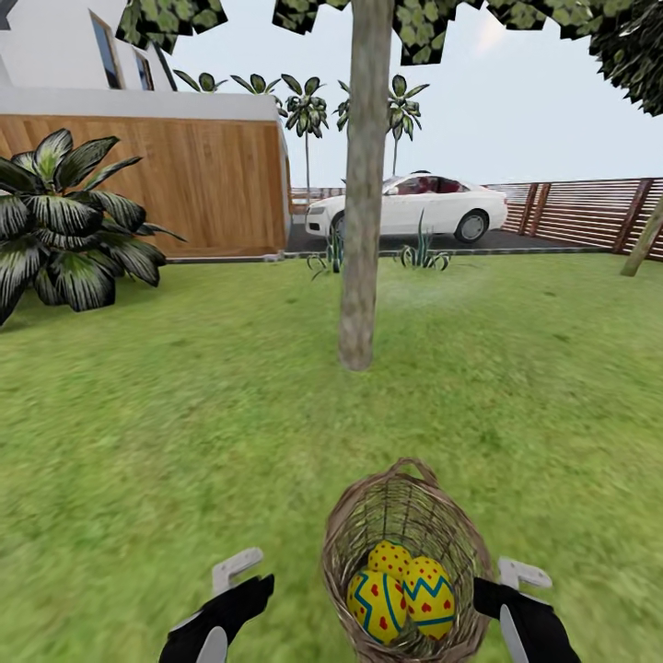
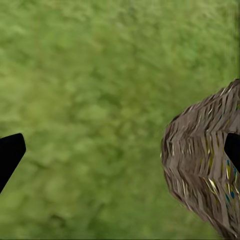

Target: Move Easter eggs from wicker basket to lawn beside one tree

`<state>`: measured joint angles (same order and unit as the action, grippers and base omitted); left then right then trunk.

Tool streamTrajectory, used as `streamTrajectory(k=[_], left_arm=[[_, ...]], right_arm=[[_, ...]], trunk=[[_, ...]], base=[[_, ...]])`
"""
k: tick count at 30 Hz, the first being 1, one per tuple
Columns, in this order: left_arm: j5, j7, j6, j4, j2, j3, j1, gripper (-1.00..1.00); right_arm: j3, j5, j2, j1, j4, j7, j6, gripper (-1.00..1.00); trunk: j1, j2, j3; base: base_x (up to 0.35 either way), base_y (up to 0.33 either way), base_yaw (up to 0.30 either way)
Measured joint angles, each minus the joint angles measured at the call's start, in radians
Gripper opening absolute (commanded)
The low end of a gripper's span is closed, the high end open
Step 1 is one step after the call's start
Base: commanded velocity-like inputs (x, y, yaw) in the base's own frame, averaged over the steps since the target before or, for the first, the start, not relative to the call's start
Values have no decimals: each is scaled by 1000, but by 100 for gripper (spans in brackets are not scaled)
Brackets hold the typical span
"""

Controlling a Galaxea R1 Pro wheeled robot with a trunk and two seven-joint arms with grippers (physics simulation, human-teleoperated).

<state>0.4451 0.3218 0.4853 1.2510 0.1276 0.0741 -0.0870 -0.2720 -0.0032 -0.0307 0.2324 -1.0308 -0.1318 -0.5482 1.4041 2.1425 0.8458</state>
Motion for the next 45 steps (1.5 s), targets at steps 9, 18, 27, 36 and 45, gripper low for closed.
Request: streamTrajectory(k=[9,18,27,36,45], left_arm=[[0,0,-1,-8,1,1,0,100],[0,0,0,-8,5,1,0,100],[-1,0,-19,-18,14,16,0,100],[-2,0,-30,-30,14,19,0,100],[-2,0,-31,-30,14,19,0,100]], right_arm=[[0,-1,-1,0,2,0,1,-100],[0,-2,-1,0,2,0,2,-100],[-1,0,0,0,0,0,1,-100],[-1,0,0,0,0,0,1,-100],[-1,-2,0,0,1,0,2,-100]], trunk=[[0,0,0],[0,0,0],[0,0,0],[0,0,0],[0,0,0]], base=[[331,-114,0],[331,-31,0],[331,-49,0],[331,-72,0],[331,0,0]])
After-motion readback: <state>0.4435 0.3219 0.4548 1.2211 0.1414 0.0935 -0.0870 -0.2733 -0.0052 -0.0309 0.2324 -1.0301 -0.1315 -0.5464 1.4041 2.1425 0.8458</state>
